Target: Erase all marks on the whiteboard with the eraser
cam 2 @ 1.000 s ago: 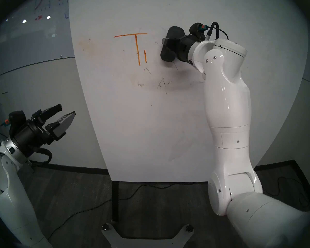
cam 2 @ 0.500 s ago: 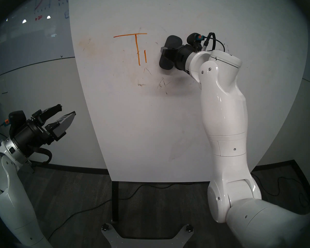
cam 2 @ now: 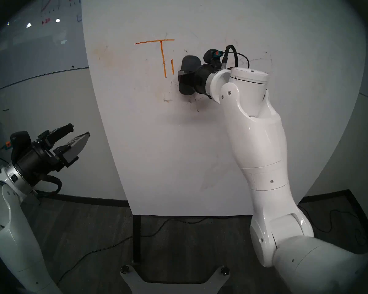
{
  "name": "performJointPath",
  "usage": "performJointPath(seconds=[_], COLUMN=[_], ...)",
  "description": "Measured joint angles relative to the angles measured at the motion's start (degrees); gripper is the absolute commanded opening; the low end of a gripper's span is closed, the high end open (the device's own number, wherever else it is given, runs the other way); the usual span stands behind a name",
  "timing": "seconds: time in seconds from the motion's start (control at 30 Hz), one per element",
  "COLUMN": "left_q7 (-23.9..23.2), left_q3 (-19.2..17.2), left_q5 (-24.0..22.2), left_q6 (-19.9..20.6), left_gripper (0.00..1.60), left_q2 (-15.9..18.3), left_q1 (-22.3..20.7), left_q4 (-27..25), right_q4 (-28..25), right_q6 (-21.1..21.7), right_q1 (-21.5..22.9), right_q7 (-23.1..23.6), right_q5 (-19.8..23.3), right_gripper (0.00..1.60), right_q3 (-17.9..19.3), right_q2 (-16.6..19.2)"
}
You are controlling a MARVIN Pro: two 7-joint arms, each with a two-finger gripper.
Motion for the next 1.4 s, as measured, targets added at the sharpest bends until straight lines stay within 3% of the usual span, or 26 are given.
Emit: performJointPath(seconds=[0.23,0.5,1.03,1.4], left_q7=[0.0,0.0,0.0,0.0], left_q3=[0.0,0.0,0.0,0.0], left_q5=[0.0,0.0,0.0,0.0], left_q6=[0.0,0.0,0.0,0.0], left_gripper=[1.6,1.6,1.6,1.6], left_q2=[0.0,0.0,0.0,0.0], left_q1=[0.0,0.0,0.0,0.0], left_q4=[0.0,0.0,0.0,0.0], right_q4=[0.2,1.7,2.9,3.6], right_q6=[2.8,3.0,2.8,2.8], right_q1=[2.1,4.6,10.3,13.5], right_q7=[-1.6,-2.8,-2.8,-6.8], right_q5=[-1.8,-1.7,5.9,12.1], right_gripper=[0.0,0.0,0.0,0.0], right_q3=[-2.1,-4.4,-10.0,-14.6], right_q2=[0.5,1.2,5.3,8.1])
